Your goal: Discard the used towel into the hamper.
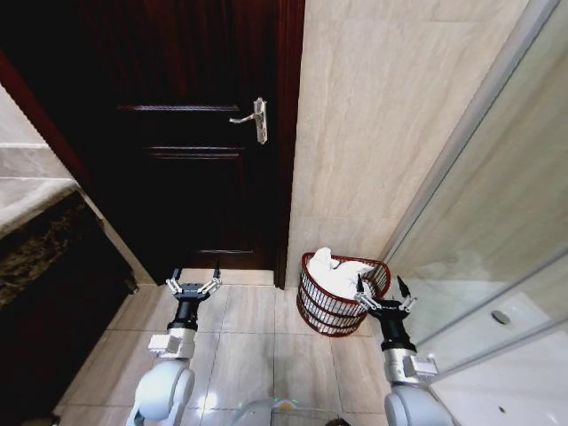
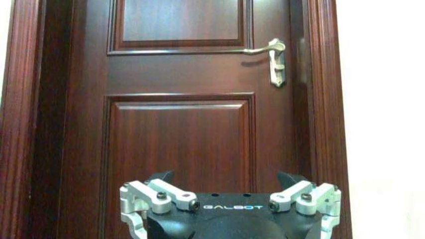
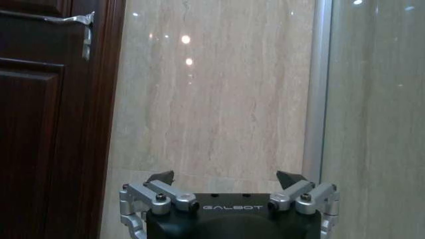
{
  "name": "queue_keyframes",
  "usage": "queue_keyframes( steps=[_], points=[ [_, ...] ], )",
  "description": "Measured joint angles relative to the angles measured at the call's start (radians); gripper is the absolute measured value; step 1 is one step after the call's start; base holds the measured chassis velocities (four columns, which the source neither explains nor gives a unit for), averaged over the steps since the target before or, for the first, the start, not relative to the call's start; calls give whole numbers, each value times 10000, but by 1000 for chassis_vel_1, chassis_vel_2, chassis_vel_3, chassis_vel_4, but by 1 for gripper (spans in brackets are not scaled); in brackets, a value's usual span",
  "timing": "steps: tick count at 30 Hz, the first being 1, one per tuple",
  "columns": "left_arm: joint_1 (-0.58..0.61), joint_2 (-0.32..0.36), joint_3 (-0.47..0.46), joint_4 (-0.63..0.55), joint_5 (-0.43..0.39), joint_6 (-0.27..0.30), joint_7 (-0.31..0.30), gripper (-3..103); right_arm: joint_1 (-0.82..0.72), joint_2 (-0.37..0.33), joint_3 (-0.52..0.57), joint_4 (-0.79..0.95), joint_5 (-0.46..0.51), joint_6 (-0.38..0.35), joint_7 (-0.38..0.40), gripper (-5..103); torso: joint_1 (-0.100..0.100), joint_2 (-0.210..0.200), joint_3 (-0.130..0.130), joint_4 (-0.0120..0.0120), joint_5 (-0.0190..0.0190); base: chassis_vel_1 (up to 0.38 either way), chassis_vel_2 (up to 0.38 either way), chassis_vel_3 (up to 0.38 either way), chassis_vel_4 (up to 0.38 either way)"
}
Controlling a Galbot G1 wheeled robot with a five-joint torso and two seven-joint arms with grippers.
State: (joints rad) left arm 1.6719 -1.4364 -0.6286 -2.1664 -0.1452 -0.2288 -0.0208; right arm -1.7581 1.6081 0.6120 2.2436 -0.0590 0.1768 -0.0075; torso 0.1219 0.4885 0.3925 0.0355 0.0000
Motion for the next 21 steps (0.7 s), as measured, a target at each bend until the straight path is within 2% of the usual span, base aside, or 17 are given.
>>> queue_keyframes(
  steps=[21],
  points=[
    [6,11,-39,65,1,-70,28,100,22,0,-64,-58,-178,-4,-40,100,235,598,363,0,0,0,0,0,0]
  ],
)
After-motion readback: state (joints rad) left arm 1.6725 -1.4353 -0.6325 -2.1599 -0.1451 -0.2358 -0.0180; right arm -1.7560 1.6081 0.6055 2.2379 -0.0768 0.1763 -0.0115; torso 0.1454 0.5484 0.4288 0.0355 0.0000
